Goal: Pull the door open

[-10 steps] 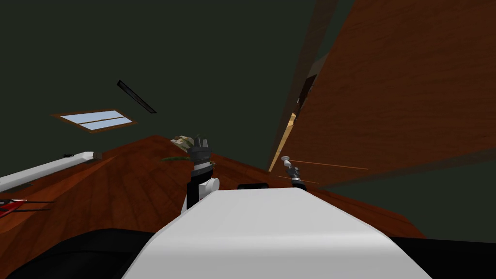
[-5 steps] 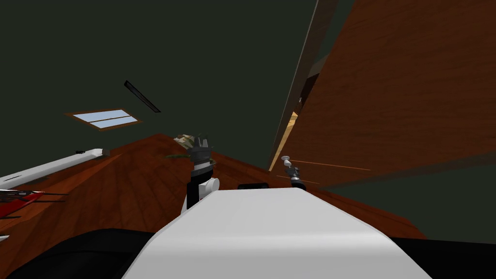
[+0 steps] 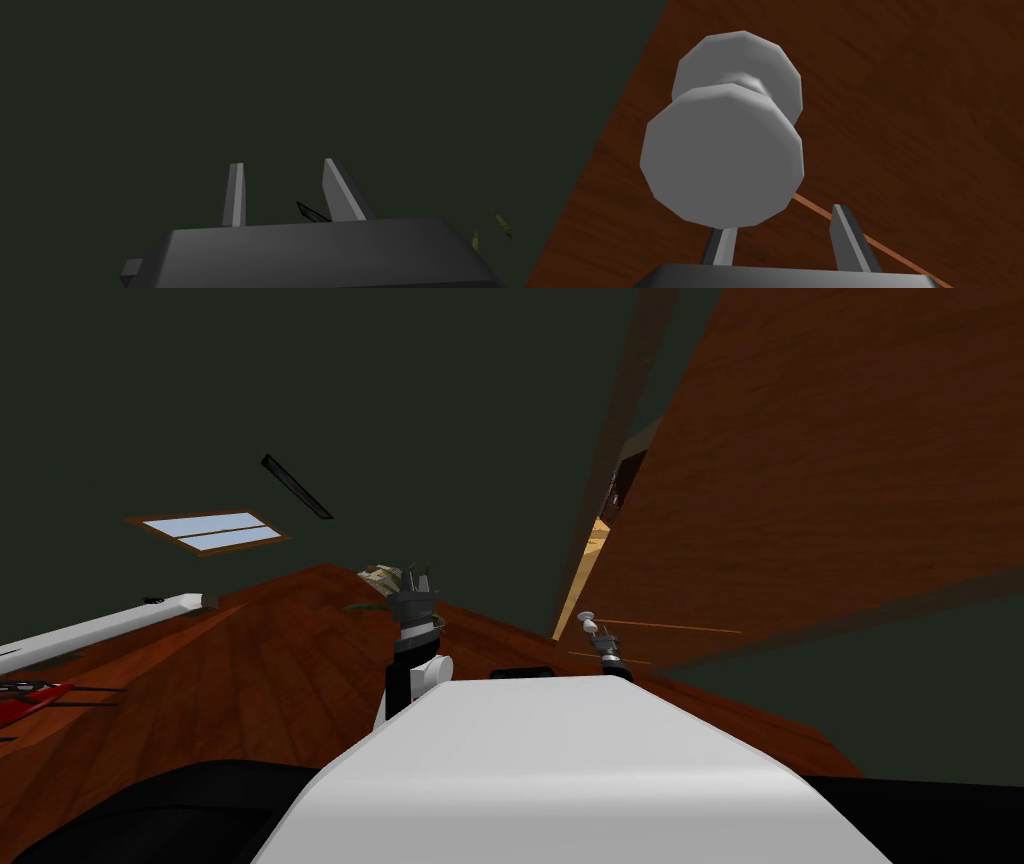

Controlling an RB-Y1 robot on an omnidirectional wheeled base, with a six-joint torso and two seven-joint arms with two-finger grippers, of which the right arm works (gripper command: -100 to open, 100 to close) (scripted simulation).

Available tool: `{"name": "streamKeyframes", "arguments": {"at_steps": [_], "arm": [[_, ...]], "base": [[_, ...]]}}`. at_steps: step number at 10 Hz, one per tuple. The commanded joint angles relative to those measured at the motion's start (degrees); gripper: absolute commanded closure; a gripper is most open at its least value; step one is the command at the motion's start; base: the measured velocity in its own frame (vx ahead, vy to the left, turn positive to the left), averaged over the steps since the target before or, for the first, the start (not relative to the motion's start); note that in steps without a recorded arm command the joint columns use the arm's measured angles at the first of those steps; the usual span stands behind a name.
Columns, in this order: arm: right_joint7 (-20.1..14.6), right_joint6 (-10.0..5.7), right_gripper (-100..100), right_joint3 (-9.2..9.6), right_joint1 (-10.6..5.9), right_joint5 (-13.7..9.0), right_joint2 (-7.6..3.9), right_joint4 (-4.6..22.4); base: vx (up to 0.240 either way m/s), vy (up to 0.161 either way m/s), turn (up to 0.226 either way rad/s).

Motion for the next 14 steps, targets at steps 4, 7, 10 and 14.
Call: {"name": "streamKeyframes", "arguments": {"at_steps": [4, 7, 10, 14], "arm": [[-5.9, -0.59, -100, 1.63, 0.09, -0.6, 1.46, -1.1], [-10.5, -0.13, -100, 2.21, 0.83, -1.3, 2.2, -2.6], [-15.0, 0.34, -100, 2.79, 1.58, -2.1, 2.96, -4.2], [-19.8, 0.79, -100, 3.35, 2.28, -2.8, 3.67, -5.7]], "base": [[-0.066, -0.006, 0.009], [-0.041, 0.035, 0.046], [-0.061, 0.007, 0.004], [-0.057, -0.014, 0.009]]}}
